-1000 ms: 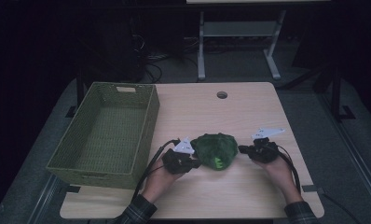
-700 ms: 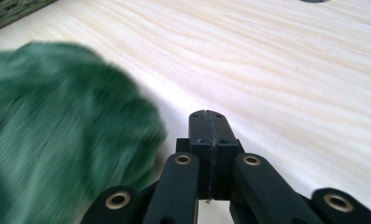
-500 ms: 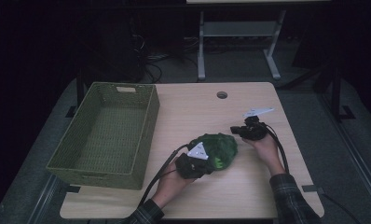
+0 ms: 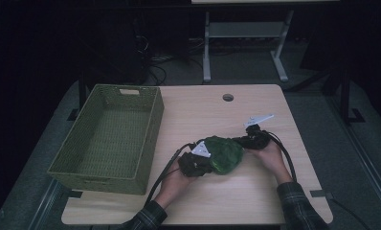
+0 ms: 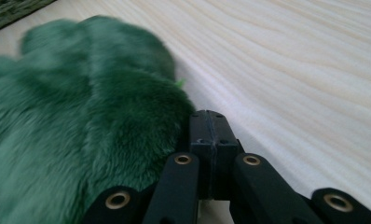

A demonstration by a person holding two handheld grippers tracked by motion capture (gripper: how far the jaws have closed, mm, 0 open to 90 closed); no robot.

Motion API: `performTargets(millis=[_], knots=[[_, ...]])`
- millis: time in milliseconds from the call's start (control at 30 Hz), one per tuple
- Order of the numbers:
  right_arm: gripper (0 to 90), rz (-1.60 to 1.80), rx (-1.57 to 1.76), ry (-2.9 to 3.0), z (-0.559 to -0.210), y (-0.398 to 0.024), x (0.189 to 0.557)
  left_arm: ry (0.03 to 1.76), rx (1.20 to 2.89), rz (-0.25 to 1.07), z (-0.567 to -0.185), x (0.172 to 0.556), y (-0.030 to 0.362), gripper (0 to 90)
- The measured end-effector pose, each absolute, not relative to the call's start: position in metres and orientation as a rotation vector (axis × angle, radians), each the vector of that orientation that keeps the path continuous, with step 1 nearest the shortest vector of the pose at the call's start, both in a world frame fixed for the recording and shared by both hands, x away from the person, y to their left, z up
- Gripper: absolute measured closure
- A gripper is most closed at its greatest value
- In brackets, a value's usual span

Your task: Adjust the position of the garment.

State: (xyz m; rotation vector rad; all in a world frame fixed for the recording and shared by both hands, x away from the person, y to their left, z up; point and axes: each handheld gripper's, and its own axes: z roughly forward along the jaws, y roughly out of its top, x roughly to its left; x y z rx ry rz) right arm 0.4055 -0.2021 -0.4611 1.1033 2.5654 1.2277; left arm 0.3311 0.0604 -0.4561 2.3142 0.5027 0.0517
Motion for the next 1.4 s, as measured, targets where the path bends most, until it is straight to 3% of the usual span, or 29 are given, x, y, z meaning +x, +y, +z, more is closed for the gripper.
performTargets(millis=[533,1267,1400], knots=[[90.0,1.212,1.001,2.612,-0.459,-0.201,0.355,0.606,2.286,0.080,-0.457,0.359,0.094,89.6],[89.8,1.275,1.001,2.517,-0.446,-0.230,0.303,0.539,2.289,0.071,-0.452,0.371,0.080,89.4],[80.1,1.267,1.103,2.387,-0.450,-0.258,0.293,0.531,2.284,0.067,-0.443,0.367,0.087,85.6]])
